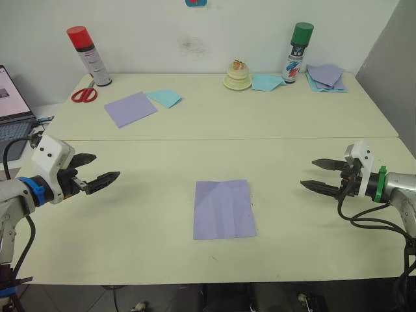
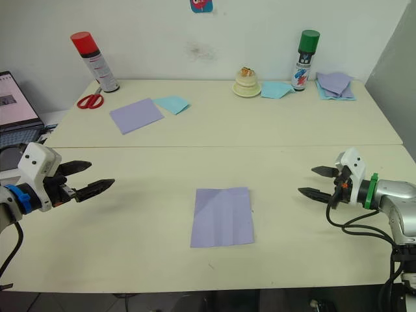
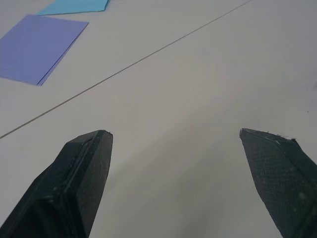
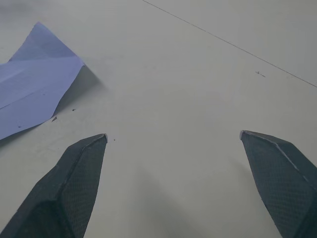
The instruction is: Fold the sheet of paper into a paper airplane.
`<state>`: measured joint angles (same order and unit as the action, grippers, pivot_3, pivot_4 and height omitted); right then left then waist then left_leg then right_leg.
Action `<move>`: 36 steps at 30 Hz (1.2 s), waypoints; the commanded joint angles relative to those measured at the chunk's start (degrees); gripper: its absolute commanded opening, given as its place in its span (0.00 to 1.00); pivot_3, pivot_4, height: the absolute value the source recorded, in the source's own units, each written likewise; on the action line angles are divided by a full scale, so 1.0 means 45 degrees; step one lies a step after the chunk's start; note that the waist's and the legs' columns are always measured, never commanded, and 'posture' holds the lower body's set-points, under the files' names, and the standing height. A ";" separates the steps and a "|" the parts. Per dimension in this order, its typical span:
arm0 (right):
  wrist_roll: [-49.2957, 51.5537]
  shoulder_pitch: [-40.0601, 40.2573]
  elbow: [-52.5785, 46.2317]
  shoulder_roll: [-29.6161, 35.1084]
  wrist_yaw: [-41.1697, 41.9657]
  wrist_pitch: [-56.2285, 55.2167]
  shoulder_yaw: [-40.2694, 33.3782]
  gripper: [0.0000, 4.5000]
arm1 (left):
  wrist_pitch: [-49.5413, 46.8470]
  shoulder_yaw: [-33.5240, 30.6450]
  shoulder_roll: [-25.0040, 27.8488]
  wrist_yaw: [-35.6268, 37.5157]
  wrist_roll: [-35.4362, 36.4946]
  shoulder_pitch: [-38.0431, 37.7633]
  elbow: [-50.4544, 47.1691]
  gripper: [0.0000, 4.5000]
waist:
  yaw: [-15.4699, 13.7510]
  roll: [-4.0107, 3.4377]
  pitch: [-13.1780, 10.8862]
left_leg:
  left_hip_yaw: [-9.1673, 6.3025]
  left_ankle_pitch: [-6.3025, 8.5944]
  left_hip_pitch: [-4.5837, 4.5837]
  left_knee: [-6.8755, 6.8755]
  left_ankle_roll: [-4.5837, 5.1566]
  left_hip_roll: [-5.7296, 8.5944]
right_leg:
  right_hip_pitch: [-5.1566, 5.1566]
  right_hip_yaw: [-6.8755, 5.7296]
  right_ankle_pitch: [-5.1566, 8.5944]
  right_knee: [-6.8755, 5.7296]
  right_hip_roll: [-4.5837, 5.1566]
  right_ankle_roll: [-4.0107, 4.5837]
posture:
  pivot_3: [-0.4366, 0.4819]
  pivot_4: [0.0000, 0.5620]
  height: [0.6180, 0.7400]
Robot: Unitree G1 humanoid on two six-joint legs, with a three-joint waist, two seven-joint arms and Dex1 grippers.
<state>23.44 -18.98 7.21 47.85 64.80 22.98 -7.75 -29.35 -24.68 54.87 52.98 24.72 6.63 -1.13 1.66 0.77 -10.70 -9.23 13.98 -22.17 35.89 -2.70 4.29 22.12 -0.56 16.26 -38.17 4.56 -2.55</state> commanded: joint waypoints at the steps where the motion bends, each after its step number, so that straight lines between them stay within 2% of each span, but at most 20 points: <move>1: 0.0259 0.0154 -0.0550 0.0192 0.0071 0.0192 -0.0323 1.00 | -0.0112 -0.0328 0.0271 0.0141 0.0133 -0.0130 -0.0231 1.00 | 0.0000 0.0000 0.0000 | 0.0000 0.0000 0.0000 0.0000 0.0000 0.0000 | 0.0000 0.0000 0.0000 0.0000 0.0000 0.0000 | 0.48 0.27 1.00; 16: 0.0124 0.0121 -0.0589 0.0287 0.0278 0.0226 -0.0108 1.00 | -0.1751 -0.0925 0.0154 -0.0043 0.1349 -0.0393 -0.1378 1.00 | -0.0002 0.0000 0.0000 | 0.0004 0.0000 -0.0002 0.0012 0.0000 -0.0001 | 0.0007 0.0004 -0.0001 -0.0017 -0.0001 0.0000 | 0.48 0.27 1.00; 20: 0.0114 -0.0007 -0.0711 0.0156 0.0346 0.0288 0.0132 1.00 | -0.2070 -0.0437 -0.0357 -0.0525 0.1617 -0.0091 -0.2377 1.00 | -0.0006 0.0000 0.0000 | 0.0002 0.0000 -0.0002 0.0014 -0.0001 0.0000 | 0.0006 0.0004 -0.0001 -0.0019 0.0000 0.0001 | 0.48 0.27 1.00; 23: -0.0066 -0.0303 -0.0615 -0.0131 0.0268 0.0024 0.0484 1.00 | -0.2484 0.0426 -0.1030 -0.1084 0.2068 0.0559 -0.3657 0.86 | -0.0007 0.0004 0.0002 | 0.0003 -0.0001 -0.0002 0.0023 -0.0001 0.0001 | 0.0002 0.0005 -0.0002 -0.0022 0.0001 -0.0001 | 0.48 0.27 1.00; 29: -0.1016 -0.1031 0.0154 -0.0863 -0.0210 -0.1057 0.1225 1.00 | -0.3200 0.3218 -0.2764 -0.2947 0.1674 0.2014 -0.5468 0.46 | -0.0010 0.0015 0.0004 | 0.0019 -0.0005 0.0011 0.0049 -0.0008 0.0013 | 0.0009 0.0023 -0.0006 -0.0103 0.0000 -0.0008 | 0.48 0.27 1.00; 31: -0.1249 -0.1259 0.0363 -0.1288 -0.0425 -0.1219 0.1532 1.00 | -0.3067 0.4958 -0.3987 -0.3885 0.0939 0.1873 -0.5857 0.32 | 0.0005 0.0014 0.0007 | 0.0026 -0.0013 0.0013 0.0047 -0.0023 0.0010 | 0.0010 0.0022 -0.0006 -0.0104 -0.0014 -0.0008 | 0.48 0.27 1.00; 33: -0.1487 -0.1422 0.0482 -0.1634 -0.0565 -0.1454 0.1827 1.00 | -0.2503 0.6527 -0.4549 -0.4210 -0.0118 0.1696 -0.5874 0.18 | 0.0027 0.0018 0.0008 | 0.0047 -0.0022 0.0033 0.0046 -0.0038 0.0007 | 0.0006 0.0045 -0.0005 -0.0117 -0.0045 -0.0009 | 0.48 0.27 1.00; 35: -0.1933 -0.1575 0.0708 -0.1935 -0.0920 -0.1915 0.2016 1.00 | -0.1930 0.7285 -0.4779 -0.4114 -0.0727 0.1602 -0.5573 0.04 | 0.0049 0.0023 0.0005 | 0.0082 -0.0026 0.0034 0.0046 -0.0046 0.0001 | 0.0013 0.0059 -0.0005 -0.0122 -0.0062 -0.0008 | 0.48 0.27 1.00; 36: -0.2045 -0.1614 0.0774 -0.2053 -0.1031 -0.2020 0.2087 1.00 | -0.1867 0.7406 -0.5028 -0.4168 -0.0733 0.1627 -0.5387 0.01 | 0.0044 0.0022 0.0005 | 0.0094 -0.0029 0.0032 0.0046 -0.0052 -0.0002 | 0.0025 0.0072 -0.0005 -0.0134 -0.0068 -0.0008 | 0.48 0.27 1.00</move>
<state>15.08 -24.56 11.18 38.47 61.13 15.74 1.92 -40.18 9.00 32.37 34.76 23.10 13.20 -24.71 1.86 0.87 -10.67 -8.79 13.84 -22.02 36.09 -2.94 4.27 22.26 -0.22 16.24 -38.81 4.24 -2.59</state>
